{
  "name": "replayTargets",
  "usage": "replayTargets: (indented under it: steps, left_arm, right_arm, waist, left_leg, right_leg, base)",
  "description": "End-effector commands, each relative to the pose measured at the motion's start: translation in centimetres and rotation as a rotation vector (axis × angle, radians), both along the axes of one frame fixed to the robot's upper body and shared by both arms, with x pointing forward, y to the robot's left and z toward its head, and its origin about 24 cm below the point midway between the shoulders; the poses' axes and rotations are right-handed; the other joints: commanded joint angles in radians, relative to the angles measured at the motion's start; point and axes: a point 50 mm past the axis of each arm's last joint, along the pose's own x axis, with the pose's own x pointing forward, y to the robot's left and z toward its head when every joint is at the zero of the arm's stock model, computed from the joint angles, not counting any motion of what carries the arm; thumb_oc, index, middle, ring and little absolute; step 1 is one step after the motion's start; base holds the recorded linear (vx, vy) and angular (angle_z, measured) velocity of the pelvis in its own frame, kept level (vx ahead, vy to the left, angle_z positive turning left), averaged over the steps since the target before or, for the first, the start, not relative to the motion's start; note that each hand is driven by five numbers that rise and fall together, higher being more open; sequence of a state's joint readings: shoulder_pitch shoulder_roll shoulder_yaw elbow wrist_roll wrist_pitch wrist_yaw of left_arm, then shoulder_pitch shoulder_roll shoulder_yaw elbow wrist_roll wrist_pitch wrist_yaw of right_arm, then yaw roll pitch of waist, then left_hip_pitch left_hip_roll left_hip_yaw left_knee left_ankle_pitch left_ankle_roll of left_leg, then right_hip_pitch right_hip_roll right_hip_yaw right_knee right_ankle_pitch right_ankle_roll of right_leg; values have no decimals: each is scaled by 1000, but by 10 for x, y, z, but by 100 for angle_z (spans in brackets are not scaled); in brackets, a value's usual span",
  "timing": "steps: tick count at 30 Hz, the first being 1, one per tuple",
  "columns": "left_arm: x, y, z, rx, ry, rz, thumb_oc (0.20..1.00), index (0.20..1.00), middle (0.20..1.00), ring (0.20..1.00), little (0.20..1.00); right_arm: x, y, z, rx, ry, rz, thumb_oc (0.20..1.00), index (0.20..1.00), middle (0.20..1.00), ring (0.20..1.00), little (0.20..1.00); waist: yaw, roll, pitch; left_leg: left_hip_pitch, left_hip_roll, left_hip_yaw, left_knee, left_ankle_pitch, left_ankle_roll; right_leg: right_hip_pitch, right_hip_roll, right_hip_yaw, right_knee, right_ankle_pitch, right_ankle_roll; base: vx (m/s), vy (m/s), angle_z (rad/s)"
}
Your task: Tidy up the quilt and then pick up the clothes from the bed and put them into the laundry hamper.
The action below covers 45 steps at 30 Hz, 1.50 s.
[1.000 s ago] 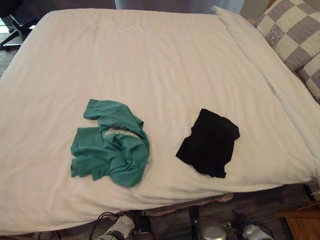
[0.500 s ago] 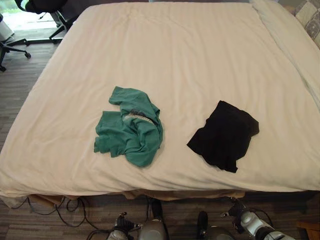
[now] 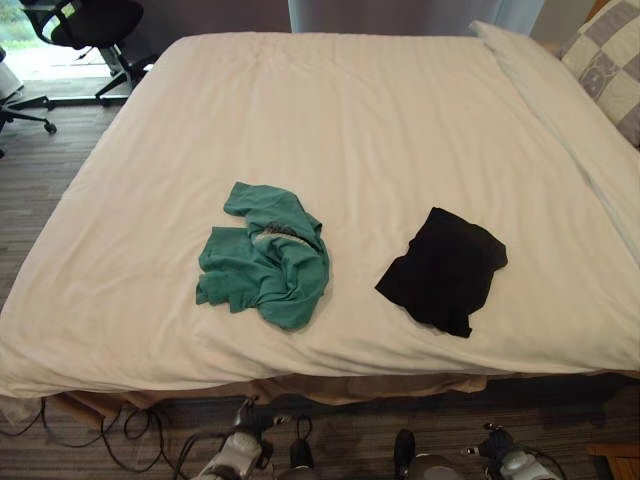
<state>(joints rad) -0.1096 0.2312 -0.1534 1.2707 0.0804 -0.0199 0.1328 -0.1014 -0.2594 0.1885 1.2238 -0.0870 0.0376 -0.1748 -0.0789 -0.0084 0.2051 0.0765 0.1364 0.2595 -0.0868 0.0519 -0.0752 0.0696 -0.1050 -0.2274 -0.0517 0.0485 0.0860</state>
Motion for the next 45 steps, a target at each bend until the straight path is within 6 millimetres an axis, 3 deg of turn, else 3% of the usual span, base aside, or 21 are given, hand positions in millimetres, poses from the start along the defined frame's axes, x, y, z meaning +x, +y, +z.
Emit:
replayTargets:
  steps: [1, 4, 5, 6, 8, 9, 10, 14, 16, 19, 20, 21, 24, 25, 28, 31, 37, 40, 41, 42, 45]
  left_arm:
    - [-41, 34, -2, 81, 85, 230, 1000, 1000, 1000, 1000, 1000]
    - [-86, 64, 2, 154, 156, 436, 1000, 1000, 1000, 1000, 1000]
    - [-114, 107, 22, 275, 62, 728, 1000, 1000, 1000, 1000, 1000]
    - [-115, 117, 28, 310, 16, 778, 1000, 1000, 1000, 1000, 1000]
    - [-109, 145, 49, 419, -131, 874, 1000, 1000, 1000, 1000, 1000]
    - [-89, 173, 81, 540, -347, 886, 1000, 1000, 1000, 1000, 1000]
    - [-89, 173, 81, 541, -347, 886, 1000, 1000, 1000, 1000, 1000]
    - [-35, 197, 157, 747, -761, 704, 1000, 1000, 1000, 1000, 1000]
    - [9, 187, 202, 803, -947, 430, 1000, 1000, 1000, 1000, 1000]
    - [39, 170, 228, 800, -1039, 213, 1000, 1000, 1000, 1000, 1000]
    - [64, 152, 247, 783, -1110, 41, 1000, 1000, 1000, 1000, 1000]
    - [64, 152, 248, 783, -1111, 41, 1000, 1000, 1000, 1000, 1000]
    - [104, 123, 260, 699, -1178, -116, 1000, 1000, 1000, 1000, 1000]
    - [129, 103, 263, 664, -1186, -209, 1000, 1000, 1000, 1000, 1000]
    - [161, 80, 275, 624, -1244, -264, 1000, 1000, 1000, 1000, 1000]
    - [205, 50, 293, 610, -1263, -303, 1000, 1000, 1000, 1000, 1000]
    - [242, 48, 324, 803, -1185, -349, 1000, 1000, 1000, 1000, 1000]
    - [251, 40, 320, 864, -1110, -397, 1000, 1000, 1000, 1000, 1000]
    - [254, 35, 318, 896, -1074, -446, 495, 495, 495, 495, 495]
    - [257, 30, 301, 921, -974, -531, 200, 200, 200, 200, 200]
    - [255, 29, 275, 942, -827, -624, 200, 200, 200, 200, 200]
  right_arm:
    - [9, -28, 13, -65, -95, -153, 1000, 1000, 1000, 1000, 1000]
    - [2, -57, 24, -129, -171, -298, 1000, 1000, 1000, 1000, 1000]
    - [12, -106, 72, -323, -458, -419, 1000, 1000, 1000, 1000, 1000]
    - [15, -112, 84, -384, -507, -397, 1000, 1000, 1000, 1000, 1000]
    - [20, -124, 111, -510, -623, -353, 1000, 1000, 1000, 1000, 1000]
    - [25, -132, 136, -644, -718, -297, 1000, 1000, 1000, 1000, 1000]
    - [24, -132, 136, -644, -717, -296, 1000, 1000, 1000, 1000, 1000]
    - [40, -138, 181, -809, -878, -160, 1000, 1000, 1000, 1000, 1000]
    - [60, -135, 216, -864, -998, -49, 1000, 1000, 1000, 1000, 1000]
    - [74, -127, 236, -877, -1064, 45, 1000, 1000, 1000, 1000, 1000]
    - [90, -114, 252, -863, -1125, 143, 1000, 1000, 1000, 1000, 1000]
    - [91, -114, 253, -863, -1126, 142, 1000, 1000, 1000, 1000, 1000]
    - [120, -83, 271, -799, -1218, 300, 1000, 1000, 1000, 1000, 1000]
    - [139, -61, 281, -747, -1280, 385, 1000, 1000, 1000, 1000, 1000]
    - [159, -35, 296, -691, -1368, 438, 1000, 1000, 1000, 1000, 1000]
    - [175, 9, 291, -560, -1422, 513, 1000, 1000, 1000, 1000, 1000]
    - [167, 36, 278, -462, -1456, 599, 1000, 1000, 1000, 1000, 1000]
    - [158, 38, 273, -449, -1455, 622, 1000, 1000, 1000, 1000, 1000]
    - [155, 39, 272, -440, -1455, 634, 1000, 1000, 1000, 1000, 1000]
    - [148, 36, 270, -446, -1451, 642, 1000, 1000, 1000, 1000, 1000]
    - [144, 35, 272, -449, -1462, 648, 1000, 1000, 1000, 1000, 1000]
  waist:
    - [11, -20, 0]
    - [16, -23, -3]
    - [23, -19, -2]
    - [25, -17, -2]
    - [31, -14, -4]
    - [41, -11, -5]
    - [40, -13, -6]
    - [56, -18, -13]
    - [63, -21, -15]
    - [62, -21, -14]
    - [59, -21, -11]
    - [59, -21, -9]
    - [52, -22, 1]
    - [41, -22, 25]
    - [35, -22, 79]
    - [3, -18, 133]
    - [-61, -6, 185]
    - [-82, -8, 202]
    - [-91, -6, 210]
    - [-102, -5, 219]
    - [-110, -5, 221]
  left_leg:
    - [40, -8, 18, 0, -59, -37]
    - [48, -11, 18, 0, -61, -38]
    - [53, -17, 13, 0, -63, -37]
    - [56, -18, 13, 0, -65, -37]
    - [61, -21, 8, 0, -67, -36]
    - [66, -21, 3, 0, -71, -36]
    - [63, -22, 3, 0, -67, -35]
    - [60, -20, -8, 0, -65, -36]
    - [62, -19, -16, 0, -71, -34]
    - [61, -18, -18, 0, -71, -33]
    - [62, -17, -17, 0, -71, -32]
    - [59, -18, -16, 0, -65, -31]
    - [56, -18, -8, 0, -64, -30]
    - [48, -14, -1, 0, -62, -30]
    - [5, -12, 8, 0, -41, -26]
    - [-51, -7, 43, 0, -14, -23]
    - [-103, -3, 96, 0, 3, -29]
    - [-111, -5, 114, 0, 6, -28]
    - [-109, -4, 118, 0, 3, -29]
    - [-111, -7, 122, 0, 4, -29]
    - [-110, -7, 128, 0, 2, -30]
  right_leg:
    - [-36, -26, 18, 27, -38, 61]
    - [-19, -35, 10, 17, -30, 69]
    - [-5, -47, 3, 11, -24, 81]
    - [-2, -49, -1, 11, -24, 84]
    - [5, -53, -5, 12, -25, 89]
    - [12, -55, -10, 13, -29, 94]
    - [9, -55, -10, 12, -25, 93]
    - [12, -58, -21, 14, -28, 100]
    - [19, -59, -27, 15, -34, 102]
    - [21, -61, -29, 16, -34, 103]
    - [21, -62, -30, 16, -34, 102]
    - [18, -63, -30, 15, -29, 100]
    - [9, -65, -24, 17, -26, 99]
    - [-11, -64, -16, 27, -26, 101]
    - [-81, -63, 11, 56, -15, 99]
    - [-169, -53, 43, 76, 2, 99]
    - [-251, -42, 79, 85, 21, 111]
    - [-269, -44, 85, 86, 29, 116]
    - [-269, -46, 85, 86, 25, 118]
    - [-270, -46, 87, 84, 24, 119]
    - [-271, -49, 90, 79, 26, 122]
  base:
    - [1, 38, -4]
    - [18, 34, 1]
    - [32, 75, 5]
    - [43, 77, 6]
    - [29, 34, 10]
    - [3, 18, 13]
    - [6, 10, 13]
    - [10, -3, 18]
    - [14, -1, 9]
    - [-6, 1, 11]
    - [1, 4, 9]
    - [-24, 0, 4]
    - [-31, 1, 0]
    - [-67, 4, -4]
    - [-172, 8, -12]
    - [-115, 27, -29]
    - [-38, 15, -35]
    - [-22, 9, -20]
    - [-3, 11, -15]
    - [3, 22, -18]
    - [3, 16, -15]
